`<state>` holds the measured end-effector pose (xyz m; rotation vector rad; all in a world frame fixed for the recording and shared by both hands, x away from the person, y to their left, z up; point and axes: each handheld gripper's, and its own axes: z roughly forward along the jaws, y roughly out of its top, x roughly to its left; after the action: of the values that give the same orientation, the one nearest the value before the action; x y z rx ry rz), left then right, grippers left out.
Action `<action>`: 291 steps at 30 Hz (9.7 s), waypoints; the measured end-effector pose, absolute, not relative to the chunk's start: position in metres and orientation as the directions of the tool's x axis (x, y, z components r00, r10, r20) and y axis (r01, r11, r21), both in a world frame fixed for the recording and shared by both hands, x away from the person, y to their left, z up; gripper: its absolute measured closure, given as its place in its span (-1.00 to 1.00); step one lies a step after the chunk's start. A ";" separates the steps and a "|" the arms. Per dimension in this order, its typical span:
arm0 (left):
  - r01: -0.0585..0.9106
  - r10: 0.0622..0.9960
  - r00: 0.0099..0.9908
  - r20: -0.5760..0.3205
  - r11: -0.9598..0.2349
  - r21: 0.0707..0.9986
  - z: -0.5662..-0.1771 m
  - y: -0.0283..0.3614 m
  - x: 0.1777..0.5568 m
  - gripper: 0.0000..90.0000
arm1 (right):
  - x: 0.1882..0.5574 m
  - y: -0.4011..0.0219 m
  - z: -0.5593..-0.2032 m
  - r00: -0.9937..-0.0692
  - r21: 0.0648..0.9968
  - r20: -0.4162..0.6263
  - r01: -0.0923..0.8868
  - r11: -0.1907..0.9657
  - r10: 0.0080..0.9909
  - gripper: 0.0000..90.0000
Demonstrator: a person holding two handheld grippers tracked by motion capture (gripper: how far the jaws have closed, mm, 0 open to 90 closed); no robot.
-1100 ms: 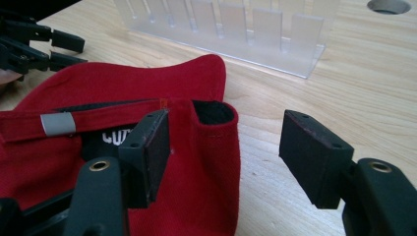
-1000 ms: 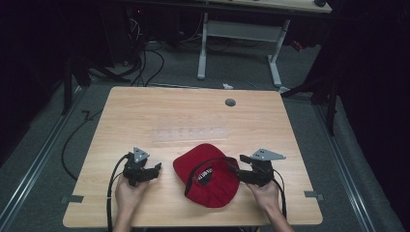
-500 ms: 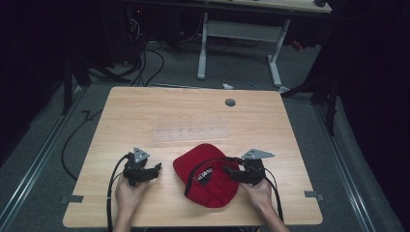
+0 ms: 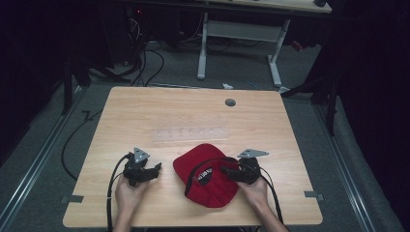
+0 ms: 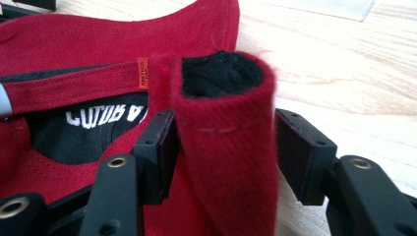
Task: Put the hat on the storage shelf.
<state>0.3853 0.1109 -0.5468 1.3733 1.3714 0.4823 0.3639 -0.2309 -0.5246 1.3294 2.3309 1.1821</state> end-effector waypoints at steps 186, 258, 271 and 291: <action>0.269 0.721 0.659 -0.215 0.041 0.962 -0.492 0.036 0.325 -0.05 | 0.394 -0.227 -0.439 -0.671 0.652 0.506 0.709 0.269 0.542 0.90; 0.374 0.687 0.628 -0.366 0.147 0.916 -0.449 0.084 0.327 0.90 | 0.389 -0.270 -0.483 -0.513 0.759 0.318 0.642 0.110 0.797 -0.11; 0.377 0.693 0.572 -0.438 0.251 0.891 -0.442 0.100 0.342 0.90 | 0.384 -0.264 -0.527 -0.452 0.712 0.118 0.659 0.241 0.884 -0.14; 0.355 0.669 0.497 -0.552 0.424 0.834 -0.424 0.120 0.368 0.90 | 0.379 -0.254 -0.531 -0.440 0.724 -0.019 0.613 0.316 0.898 -0.17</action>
<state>0.3677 0.1205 -0.4235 1.1738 1.0922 0.2558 0.3795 -0.2540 -0.5312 1.3395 2.1673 0.9141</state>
